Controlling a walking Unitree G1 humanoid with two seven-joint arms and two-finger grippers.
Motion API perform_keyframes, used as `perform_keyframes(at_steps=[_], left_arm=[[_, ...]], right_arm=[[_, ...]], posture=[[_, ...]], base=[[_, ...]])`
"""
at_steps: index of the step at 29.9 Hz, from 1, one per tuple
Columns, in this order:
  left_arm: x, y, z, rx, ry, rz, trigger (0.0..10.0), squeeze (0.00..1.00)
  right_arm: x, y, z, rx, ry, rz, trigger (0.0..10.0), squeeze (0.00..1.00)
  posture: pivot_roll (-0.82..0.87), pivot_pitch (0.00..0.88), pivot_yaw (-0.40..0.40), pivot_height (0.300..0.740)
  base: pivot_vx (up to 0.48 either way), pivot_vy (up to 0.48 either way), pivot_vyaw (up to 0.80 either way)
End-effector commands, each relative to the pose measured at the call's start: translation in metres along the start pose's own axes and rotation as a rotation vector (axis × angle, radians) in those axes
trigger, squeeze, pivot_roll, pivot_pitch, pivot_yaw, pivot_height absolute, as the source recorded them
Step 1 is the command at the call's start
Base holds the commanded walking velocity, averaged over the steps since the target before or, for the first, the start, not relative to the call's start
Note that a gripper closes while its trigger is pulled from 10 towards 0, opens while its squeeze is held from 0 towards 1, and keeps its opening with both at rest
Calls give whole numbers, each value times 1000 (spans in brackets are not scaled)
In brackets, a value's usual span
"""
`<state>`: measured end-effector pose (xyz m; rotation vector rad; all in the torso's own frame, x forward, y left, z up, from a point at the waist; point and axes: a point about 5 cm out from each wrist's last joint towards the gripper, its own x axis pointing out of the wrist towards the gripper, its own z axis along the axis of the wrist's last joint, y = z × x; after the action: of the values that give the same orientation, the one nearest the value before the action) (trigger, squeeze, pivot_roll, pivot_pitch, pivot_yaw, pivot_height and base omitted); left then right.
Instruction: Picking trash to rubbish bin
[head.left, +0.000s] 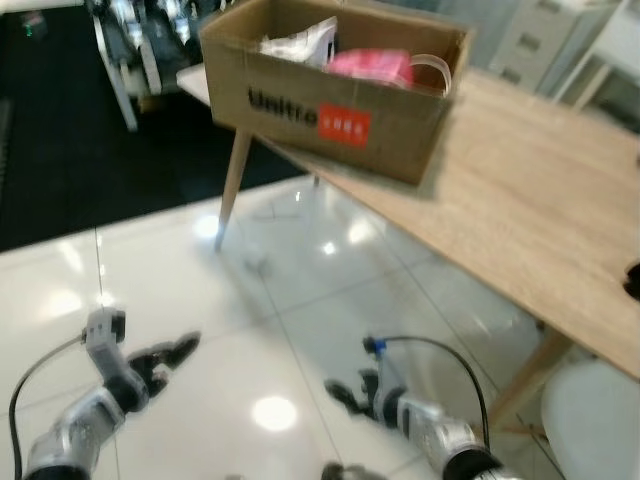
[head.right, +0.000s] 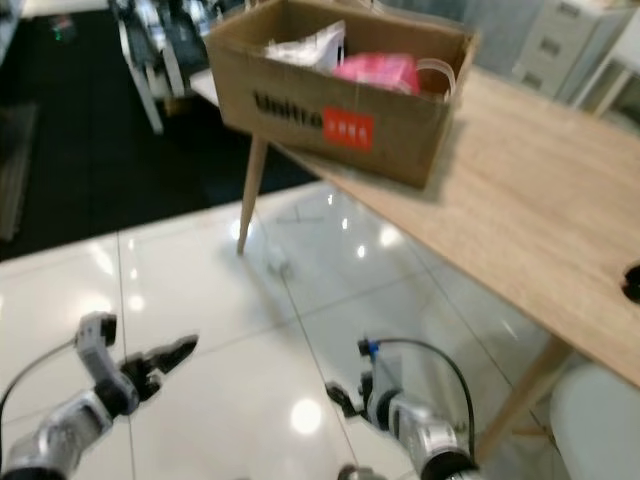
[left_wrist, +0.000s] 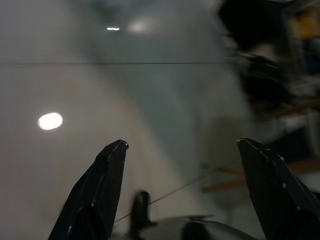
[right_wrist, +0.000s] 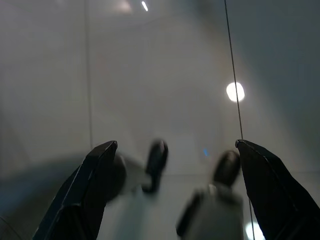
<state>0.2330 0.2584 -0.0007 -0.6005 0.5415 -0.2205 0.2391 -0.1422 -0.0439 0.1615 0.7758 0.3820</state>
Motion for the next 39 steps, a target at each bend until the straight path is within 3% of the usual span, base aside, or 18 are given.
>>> perform_keyframes(at_steps=[1,2,4,5,6,10,14,23,24,26,30,36,39], left_arm=[[-5,17,-18,-1,4,177,10000,0],[-9,24,-25,-16,13,249,10000,0],[-9,24,-25,-16,13,249,10000,0],[-14,30,-31,-17,26,313,10000,0],[-20,37,-40,-5,52,389,10000,0],[-30,46,-56,30,101,494,10000,0],[-50,55,-90,46,202,650,10000,0],[-67,56,-125,59,313,751,10000,0],[-71,57,-130,124,363,786,10000,0],[-75,58,-135,161,423,808,10000,0],[-74,57,-136,138,428,800,10000,0],[-65,53,-132,155,423,803,10000,0],[-48,48,-117,149,300,775,10000,0]], right_arm=[[-7,-16,-19,14,46,-143,10000,0],[-11,-21,-28,35,70,-192,10000,0],[-11,-21,-28,35,70,-192,10000,0],[-14,-26,-36,59,91,-235,10000,0],[-19,-30,-46,68,124,-274,10000,0],[-27,-35,-65,76,187,-328,10000,0],[-42,-34,-102,-16,342,-348,10000,0],[-47,-34,-114,-79,405,-374,10000,0],[-47,-34,-114,-105,410,-381,10000,0],[-47,-35,-112,-147,414,-384,10000,0],[-46,-34,-111,-157,414,-369,10000,0],[-44,-34,-107,-190,412,-348,10000,0],[-36,-36,-90,-225,348,-383,10000,0]], posture=[[114,113,10,740],[114,113,10,740],[114,113,10,740],[114,113,10,740],[114,113,10,740],[114,113,10,740],[113,97,9,740],[97,95,12,740],[94,94,12,740],[89,89,6,740],[89,88,3,740],[92,84,-8,740],[87,84,-15,740]], base=[[0,0,0],[0,0,0],[0,0,0],[0,0,0],[0,0,0],[0,0,0],[0,0,0],[0,0,0],[0,0,0],[0,0,0],[0,0,0],[0,-476,0],[0,0,0]])
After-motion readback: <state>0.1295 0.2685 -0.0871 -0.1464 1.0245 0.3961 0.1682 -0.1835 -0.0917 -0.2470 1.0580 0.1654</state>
